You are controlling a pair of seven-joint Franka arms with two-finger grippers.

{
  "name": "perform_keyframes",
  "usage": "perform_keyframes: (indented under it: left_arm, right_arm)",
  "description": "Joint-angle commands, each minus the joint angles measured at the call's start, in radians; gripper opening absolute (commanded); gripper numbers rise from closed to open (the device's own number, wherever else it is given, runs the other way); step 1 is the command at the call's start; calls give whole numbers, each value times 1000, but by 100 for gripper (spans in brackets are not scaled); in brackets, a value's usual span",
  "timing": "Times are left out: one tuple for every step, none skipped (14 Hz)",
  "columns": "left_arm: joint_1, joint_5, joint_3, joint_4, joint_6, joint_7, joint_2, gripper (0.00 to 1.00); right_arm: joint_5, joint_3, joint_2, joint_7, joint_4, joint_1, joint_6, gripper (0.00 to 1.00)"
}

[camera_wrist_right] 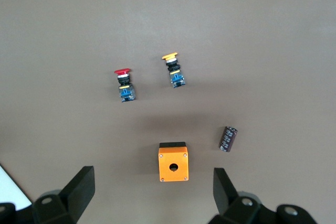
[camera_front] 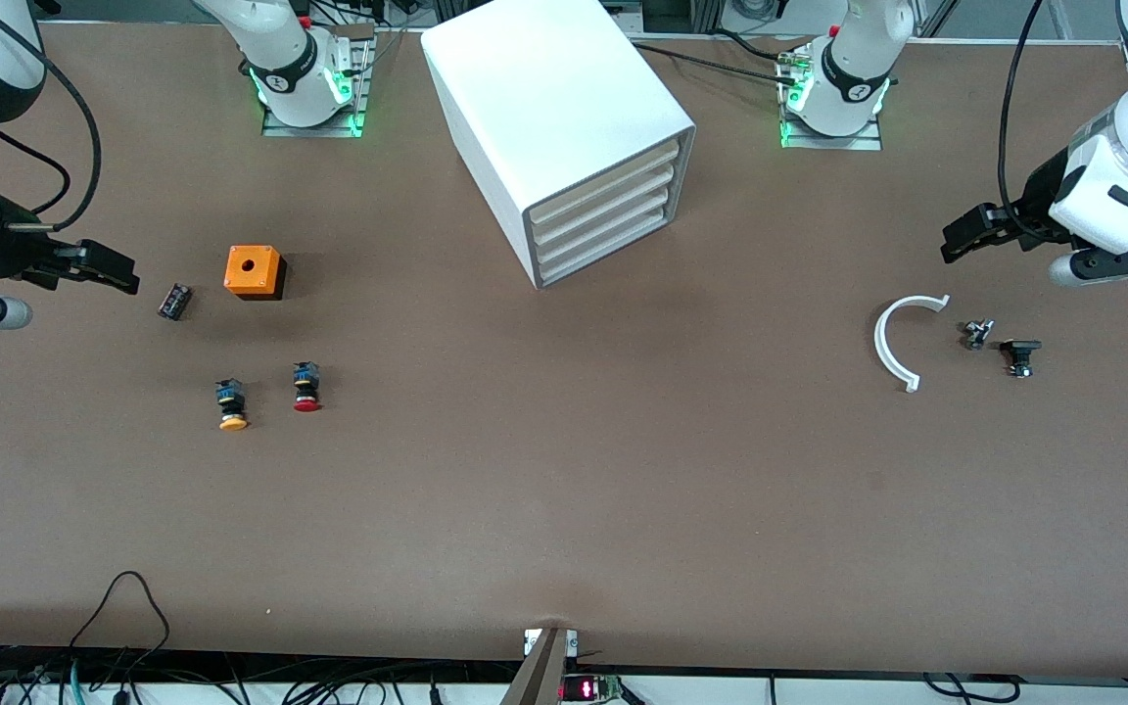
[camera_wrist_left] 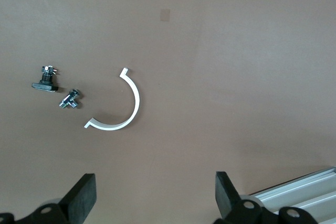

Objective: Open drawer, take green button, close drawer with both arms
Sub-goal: 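Reach the left gripper to the cabinet's drawer handle and grasp it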

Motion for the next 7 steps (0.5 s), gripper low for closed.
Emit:
perform_keyframes:
  left_arm:
    - [3,22,-17,13,-21,47,5,100]
    - [3,22,-14,25,-33,54,10,100]
    - [0,24,-15,27,-33,54,16,100]
    - [-2,27,-15,30,-32,54,17,100]
    - [0,25,-14,34,-32,55,19,100]
    - [0,19,-14,45,-33,55,25,100]
    - [-9,25,-14,51,-38,51,61,100]
  right_arm:
    - [-15,9,-25,-24,-22,-21,-10,100]
    - [-17,9,-25,-9,-24,-19,-10,100]
    - [-23,8,-25,-4,-24,-19,-11,100]
    - [-24,8,-24,-4,-25,-22,-10,100]
    - [-24,-5,-22,-11,-27,-24,-10,100]
    - [-24,-14,-25,-19,-37,-24,-5,100]
    - [-24,-15,-28,-21,-48,-24,-5,100]
